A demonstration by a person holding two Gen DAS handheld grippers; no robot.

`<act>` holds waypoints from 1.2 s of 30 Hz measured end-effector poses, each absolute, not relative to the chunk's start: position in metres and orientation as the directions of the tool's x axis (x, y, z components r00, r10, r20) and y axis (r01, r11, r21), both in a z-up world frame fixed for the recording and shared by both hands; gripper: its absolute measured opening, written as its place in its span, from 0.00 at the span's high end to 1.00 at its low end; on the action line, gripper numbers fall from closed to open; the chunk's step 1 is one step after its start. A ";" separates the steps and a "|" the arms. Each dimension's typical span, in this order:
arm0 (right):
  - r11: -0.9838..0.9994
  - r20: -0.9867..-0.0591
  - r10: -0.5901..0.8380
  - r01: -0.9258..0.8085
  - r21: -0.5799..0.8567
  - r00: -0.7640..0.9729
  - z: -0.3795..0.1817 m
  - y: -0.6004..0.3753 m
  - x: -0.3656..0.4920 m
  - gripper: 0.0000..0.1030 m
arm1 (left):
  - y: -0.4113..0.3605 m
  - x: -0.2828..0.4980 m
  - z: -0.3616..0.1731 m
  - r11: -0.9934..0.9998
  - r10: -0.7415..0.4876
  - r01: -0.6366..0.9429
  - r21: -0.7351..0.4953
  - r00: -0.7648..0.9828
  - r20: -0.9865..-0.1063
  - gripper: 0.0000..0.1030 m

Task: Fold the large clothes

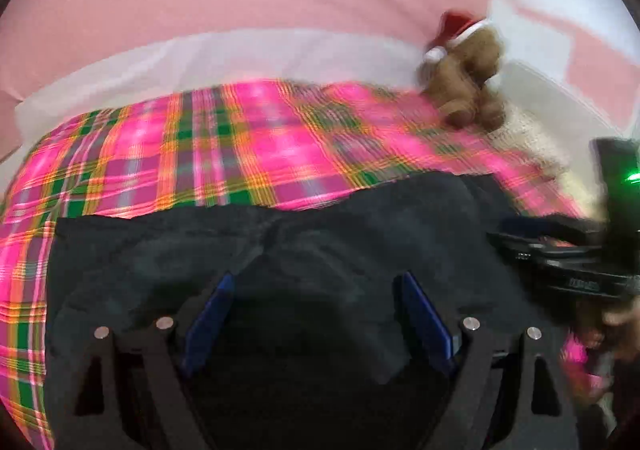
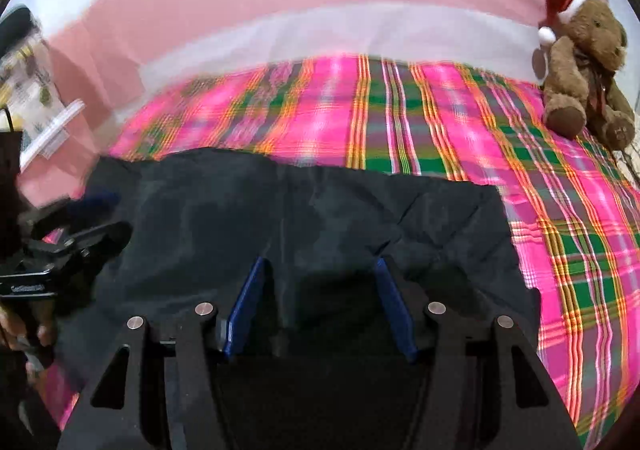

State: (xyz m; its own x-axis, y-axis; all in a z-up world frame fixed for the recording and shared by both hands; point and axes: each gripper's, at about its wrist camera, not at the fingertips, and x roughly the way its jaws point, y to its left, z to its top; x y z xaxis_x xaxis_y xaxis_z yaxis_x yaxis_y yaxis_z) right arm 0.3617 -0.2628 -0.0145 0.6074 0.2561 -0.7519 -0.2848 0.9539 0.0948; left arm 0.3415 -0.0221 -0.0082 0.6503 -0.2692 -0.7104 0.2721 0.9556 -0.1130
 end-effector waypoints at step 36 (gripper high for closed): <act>0.994 -0.793 0.110 -0.056 0.095 0.599 -0.082 -0.324 0.426 0.43 | 0.077 0.395 -0.069 0.998 -0.023 -0.028 -0.058 0.685 -0.728 0.16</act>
State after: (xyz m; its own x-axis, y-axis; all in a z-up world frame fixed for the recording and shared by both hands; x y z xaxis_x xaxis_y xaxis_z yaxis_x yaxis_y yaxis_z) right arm 0.4260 -0.3237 -0.0823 0.5992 0.1097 -0.7931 -0.0555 0.9939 0.0955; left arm 0.3950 0.0770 -0.0690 0.6848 -0.0231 -0.7284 -0.0283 0.9979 -0.0582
